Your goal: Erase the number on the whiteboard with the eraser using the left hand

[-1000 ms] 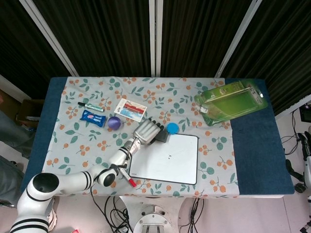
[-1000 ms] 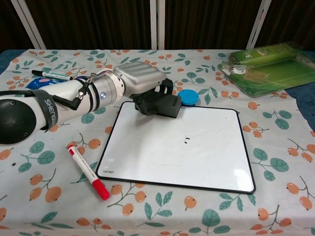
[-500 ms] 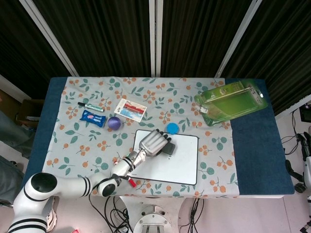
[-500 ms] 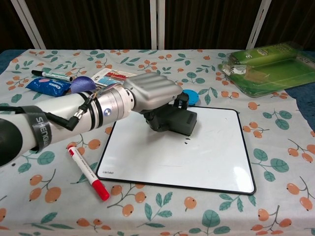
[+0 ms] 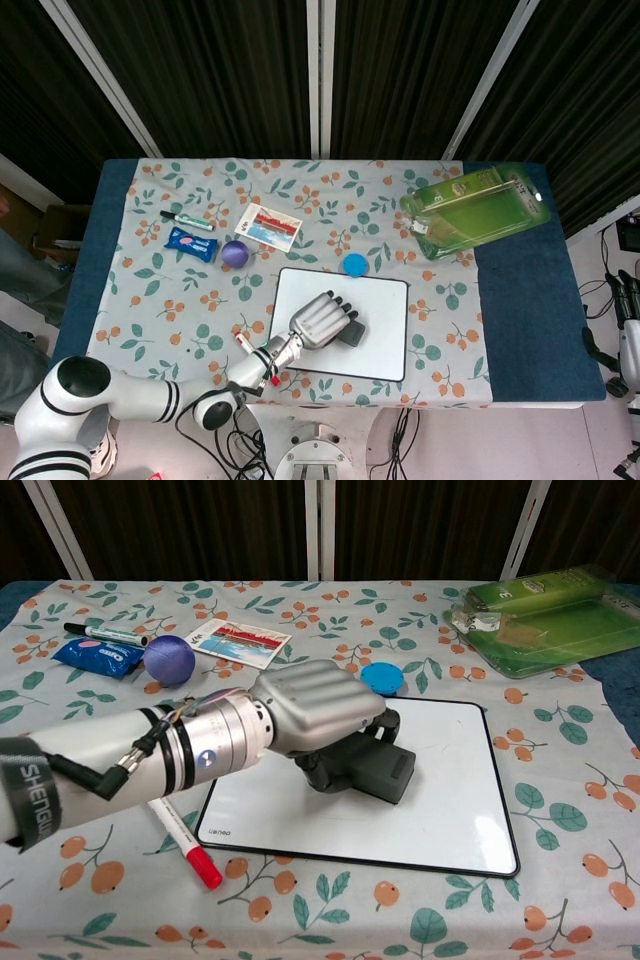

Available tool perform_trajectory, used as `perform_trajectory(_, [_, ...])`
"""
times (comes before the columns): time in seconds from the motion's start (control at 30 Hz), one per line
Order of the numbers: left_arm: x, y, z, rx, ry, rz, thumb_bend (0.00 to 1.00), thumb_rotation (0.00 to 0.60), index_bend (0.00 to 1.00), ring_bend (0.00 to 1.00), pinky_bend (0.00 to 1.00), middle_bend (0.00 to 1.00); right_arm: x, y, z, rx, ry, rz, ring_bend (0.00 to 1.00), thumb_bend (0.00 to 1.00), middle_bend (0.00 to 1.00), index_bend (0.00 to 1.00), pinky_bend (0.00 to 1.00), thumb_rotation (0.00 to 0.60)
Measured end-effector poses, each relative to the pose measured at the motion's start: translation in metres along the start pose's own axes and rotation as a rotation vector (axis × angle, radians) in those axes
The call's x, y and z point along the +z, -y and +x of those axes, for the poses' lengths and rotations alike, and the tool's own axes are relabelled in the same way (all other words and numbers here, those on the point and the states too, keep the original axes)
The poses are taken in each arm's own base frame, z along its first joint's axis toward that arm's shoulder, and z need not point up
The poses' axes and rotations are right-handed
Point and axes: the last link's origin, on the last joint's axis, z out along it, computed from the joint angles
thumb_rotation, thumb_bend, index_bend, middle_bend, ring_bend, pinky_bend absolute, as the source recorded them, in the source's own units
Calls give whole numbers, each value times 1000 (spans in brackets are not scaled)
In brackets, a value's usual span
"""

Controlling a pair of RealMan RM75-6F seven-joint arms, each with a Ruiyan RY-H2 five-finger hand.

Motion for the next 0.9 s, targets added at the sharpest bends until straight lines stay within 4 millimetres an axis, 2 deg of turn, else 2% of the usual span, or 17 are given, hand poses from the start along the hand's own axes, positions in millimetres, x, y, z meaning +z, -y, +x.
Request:
perform_trajectory(0.23, [-21, 0, 4, -8, 27, -34, 338, 600, 666, 569, 499, 628, 0, 0, -1, -1, 3, 1, 0, 293, 0, 0, 0, 600])
perform_trajectory(0.37, [-39, 7, 11, -10, 11, -36, 337, 600, 666, 569, 499, 628, 0, 0, -1, 0, 1, 0, 0, 294, 0, 0, 0, 600])
perform_trajectory(0.47, [-54, 21, 19, -6, -27, -3, 337, 600, 666, 569, 500, 629, 1, 0, -1, 0, 1, -1, 0, 294, 0, 0, 0, 600])
perform_trajectory(0.63, [-89, 60, 30, -1, -127, 134, 338, 600, 666, 569, 502, 629, 1, -1, -2, 3, 5, 1, 0, 294, 0, 0, 0, 600])
perform_trajectory(0.73, [-115, 82, 19, -59, -157, 228, 338, 600, 664, 569, 502, 628, 2, 0, -3, 3, 7, 4, 0, 294, 0, 0, 0, 600])
perform_trajectory(0.9, [-155, 118, -17, -105, -134, 339, 337, 600, 659, 563, 498, 623, 3, 3, -5, 3, 10, 15, 0, 295, 0, 0, 0, 600])
